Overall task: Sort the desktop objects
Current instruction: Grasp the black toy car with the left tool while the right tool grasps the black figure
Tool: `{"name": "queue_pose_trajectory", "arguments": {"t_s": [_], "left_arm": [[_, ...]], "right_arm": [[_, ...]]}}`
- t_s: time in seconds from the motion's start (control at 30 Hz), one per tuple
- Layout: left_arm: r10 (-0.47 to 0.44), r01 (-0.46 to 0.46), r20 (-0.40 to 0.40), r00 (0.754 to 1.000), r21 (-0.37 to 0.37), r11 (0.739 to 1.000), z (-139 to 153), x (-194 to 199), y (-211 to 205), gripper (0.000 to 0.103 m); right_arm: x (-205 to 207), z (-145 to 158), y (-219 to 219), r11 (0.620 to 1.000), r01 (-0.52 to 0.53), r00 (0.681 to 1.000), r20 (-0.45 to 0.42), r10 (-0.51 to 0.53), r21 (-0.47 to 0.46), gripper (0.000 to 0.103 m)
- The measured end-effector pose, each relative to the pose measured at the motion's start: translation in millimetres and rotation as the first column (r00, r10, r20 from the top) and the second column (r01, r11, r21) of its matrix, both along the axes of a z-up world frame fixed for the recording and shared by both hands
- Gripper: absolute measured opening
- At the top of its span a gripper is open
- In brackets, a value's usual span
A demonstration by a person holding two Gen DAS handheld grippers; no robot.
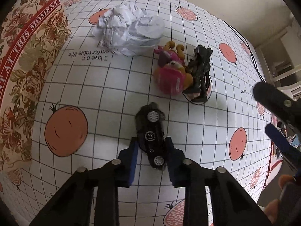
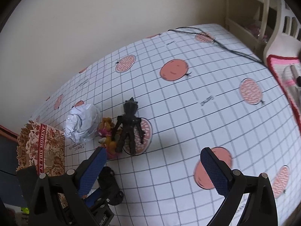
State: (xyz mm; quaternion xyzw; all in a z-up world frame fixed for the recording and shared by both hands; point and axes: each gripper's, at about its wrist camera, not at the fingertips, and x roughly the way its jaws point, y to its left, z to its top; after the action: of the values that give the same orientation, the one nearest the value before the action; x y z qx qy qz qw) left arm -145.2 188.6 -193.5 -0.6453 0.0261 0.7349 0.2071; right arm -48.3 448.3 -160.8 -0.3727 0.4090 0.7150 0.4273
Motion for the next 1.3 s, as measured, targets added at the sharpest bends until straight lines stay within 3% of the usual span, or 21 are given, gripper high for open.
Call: {"name": "queue_pose_trajectory", "arguments": {"t_s": [0.23, 0.43, 0.67, 0.9, 1.07, 1.1, 1.13, 1.3], "left_arm": [[-0.001, 0.001, -0.011, 1.0, 0.005, 1.0, -1, -9, -4, 0.027], [0.0, 0.0, -0.008, 1.0, 0.006, 1.0, -5, -13, -8, 0.028], [0.001, -0.002, -0.032, 0.999, -0.007, 1.0, -5, -22, -6, 0.028], [0.019, -0.021, -0.059, 0.998, -0.025, 0.999, -4, -30, -9, 0.029], [0.029, -0.032, -0.071, 0.997, -0.036, 0.999, -4, -33, -9, 0.03], [0.028, -0.031, -0.075, 0.997, -0.035, 0.999, 1, -31, -25, 0.033], [0.029, -0.032, -0.08, 0.996, -0.037, 0.999, 1, -32, -25, 0.037], [0.039, -0.043, -0.094, 0.995, -0.041, 0.998, 2, -33, -29, 0.039]], "right_arm": [[-21, -17, 5, 0.999, -0.041, 0.998, -0.04, 0.041, 0.004, 0.101], [-27, -30, 14, 1.0, -0.004, 0.994, -0.109, 0.001, -0.022, 0.101], [-31, -45, 26, 0.998, 0.04, 0.991, -0.128, -0.047, -0.052, 0.099], [-41, -55, 38, 0.998, 0.039, 0.992, -0.118, -0.045, -0.056, 0.086], [-51, -56, 39, 1.0, 0.014, 0.997, -0.079, -0.016, -0.023, 0.083], [-53, -56, 39, 1.0, 0.008, 0.998, -0.069, -0.009, -0.016, 0.081], [-56, -56, 39, 1.0, 0.004, 0.999, -0.051, -0.005, -0.003, 0.078], [-56, -56, 40, 1.0, 0.007, 1.0, -0.009, -0.007, 0.025, 0.061]]}}
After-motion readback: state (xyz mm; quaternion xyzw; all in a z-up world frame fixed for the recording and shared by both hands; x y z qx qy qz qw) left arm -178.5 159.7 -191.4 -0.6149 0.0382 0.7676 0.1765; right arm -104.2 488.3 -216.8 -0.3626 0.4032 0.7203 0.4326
